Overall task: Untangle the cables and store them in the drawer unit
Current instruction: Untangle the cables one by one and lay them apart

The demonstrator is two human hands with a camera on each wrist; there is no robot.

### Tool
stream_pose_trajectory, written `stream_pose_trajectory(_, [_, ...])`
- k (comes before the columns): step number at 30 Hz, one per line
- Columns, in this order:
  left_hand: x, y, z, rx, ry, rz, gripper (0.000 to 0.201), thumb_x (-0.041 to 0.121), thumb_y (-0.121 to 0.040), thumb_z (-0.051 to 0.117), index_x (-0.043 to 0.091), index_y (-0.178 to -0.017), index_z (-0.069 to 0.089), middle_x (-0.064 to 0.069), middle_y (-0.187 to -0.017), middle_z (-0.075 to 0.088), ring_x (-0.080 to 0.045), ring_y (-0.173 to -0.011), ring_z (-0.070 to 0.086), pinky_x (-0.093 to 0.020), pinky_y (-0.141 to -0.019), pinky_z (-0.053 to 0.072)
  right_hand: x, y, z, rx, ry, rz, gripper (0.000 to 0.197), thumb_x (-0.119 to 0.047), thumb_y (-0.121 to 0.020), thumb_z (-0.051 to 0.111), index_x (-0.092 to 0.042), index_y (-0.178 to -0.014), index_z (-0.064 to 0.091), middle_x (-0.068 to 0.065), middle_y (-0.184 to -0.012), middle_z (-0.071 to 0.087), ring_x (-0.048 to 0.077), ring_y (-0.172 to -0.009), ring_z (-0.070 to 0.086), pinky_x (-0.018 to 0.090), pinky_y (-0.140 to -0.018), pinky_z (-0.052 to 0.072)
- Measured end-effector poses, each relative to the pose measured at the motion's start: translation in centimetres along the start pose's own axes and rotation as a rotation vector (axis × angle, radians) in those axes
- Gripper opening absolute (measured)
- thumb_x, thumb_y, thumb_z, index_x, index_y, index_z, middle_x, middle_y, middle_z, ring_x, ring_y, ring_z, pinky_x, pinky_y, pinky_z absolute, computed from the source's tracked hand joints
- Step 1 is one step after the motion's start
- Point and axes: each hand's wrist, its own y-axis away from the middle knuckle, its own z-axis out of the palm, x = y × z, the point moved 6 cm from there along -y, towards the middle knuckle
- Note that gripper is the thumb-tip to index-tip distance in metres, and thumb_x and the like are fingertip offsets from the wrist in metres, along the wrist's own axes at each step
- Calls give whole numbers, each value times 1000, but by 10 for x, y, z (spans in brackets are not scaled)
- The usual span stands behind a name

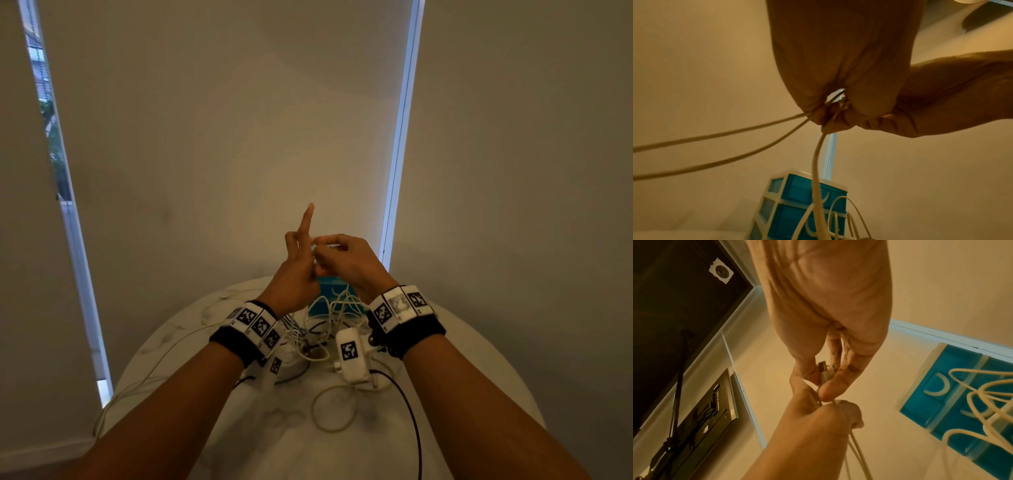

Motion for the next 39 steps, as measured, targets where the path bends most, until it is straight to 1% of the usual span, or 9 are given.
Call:
stream_pose_trajectory(4, [-10, -2, -2, -39, 80, -100, 126, -24, -85, 51, 45, -163, -21, -2, -130, 35, 5, -98, 49, -9, -77, 53, -1, 3, 0, 14, 120, -87, 15, -22, -99, 75, -11, -108, 77, 8, -95, 81, 26, -84, 81, 34, -84, 66])
stream_pose_trajectory(8, [-21, -2, -10, -106, 63, -229, 102, -14, -90, 58, 35, -167, 11, -1, -132, 49, -11, -87, 63, -17, -67, 51, -19, 3, -9, 137, 219, -180, 8, -22, -100, 74, -16, -103, 77, 1, -94, 80, 10, -76, 79, 15, -62, 57])
stream_pose_trajectory(11, [-46, -1, -33, -90, -98, -275, 49, -7, -90, 57, 22, -127, 70, 3, -114, 75, -14, -98, 70, -24, -76, 52, -53, -3, -37, 279, 182, -274, 11, -19, -100, 72, -13, -108, 76, -1, -96, 78, 9, -79, 77, 7, -61, 54])
stream_pose_trajectory(13, [-57, 3, -48, -20, -18, -266, 40, -10, -91, 55, 21, -98, 80, 7, -95, 78, -4, -92, 70, -30, -86, 53, -70, -6, -49, 303, 187, -314, 11, -21, -100, 74, -12, -106, 78, 0, -92, 80, 10, -75, 79, 8, -65, 54])
stream_pose_trajectory(17, [-47, 2, -63, -48, 99, -231, 53, -23, -84, 52, 9, -122, 73, 4, -101, 75, 7, -91, 68, -13, -81, 50, -51, -9, -28, 0, 55, -101, 19, -15, -99, 74, 2, -109, 75, 18, -103, 79, 20, -83, 80, 24, -79, 64])
stream_pose_trajectory(25, [-21, 1, -46, -224, 119, -227, 123, -11, -78, 82, 39, -166, 12, 5, -119, 57, -11, -85, 49, -18, -68, 50, -4, -3, -3, -186, 50, 129, 19, -9, -92, 80, 6, -104, 78, 17, -94, 81, 19, -81, 80, 23, -75, 65])
stream_pose_trajectory(31, [-5, 5, -21, -322, 60, -85, 112, -16, -88, 61, 37, -167, 3, 4, -140, 49, -16, -115, 65, -31, -89, 61, 5, -3, -3, -87, -118, 82, 21, -14, -95, 78, 3, -108, 76, 17, -100, 82, 20, -86, 81, 24, -79, 65])
stream_pose_trajectory(34, [0, 5, -21, -253, 33, -67, 107, -19, -90, 54, 33, -168, 2, 10, -129, 51, -5, -105, 64, -12, -80, 54, 7, -4, -5, 11, -50, 40, 19, -18, -95, 80, -4, -107, 77, 14, -97, 82, 21, -85, 82, 29, -82, 66])
stream_pose_trajectory(39, [-12, 2, -32, -69, -45, -124, 85, -12, -87, 62, 27, -158, 34, 0, -126, 60, -14, -97, 68, -20, -73, 53, -14, -4, -5, 165, 72, -116, 14, -17, -96, 80, -9, -106, 76, 8, -92, 81, 14, -74, 81, 21, -68, 63])
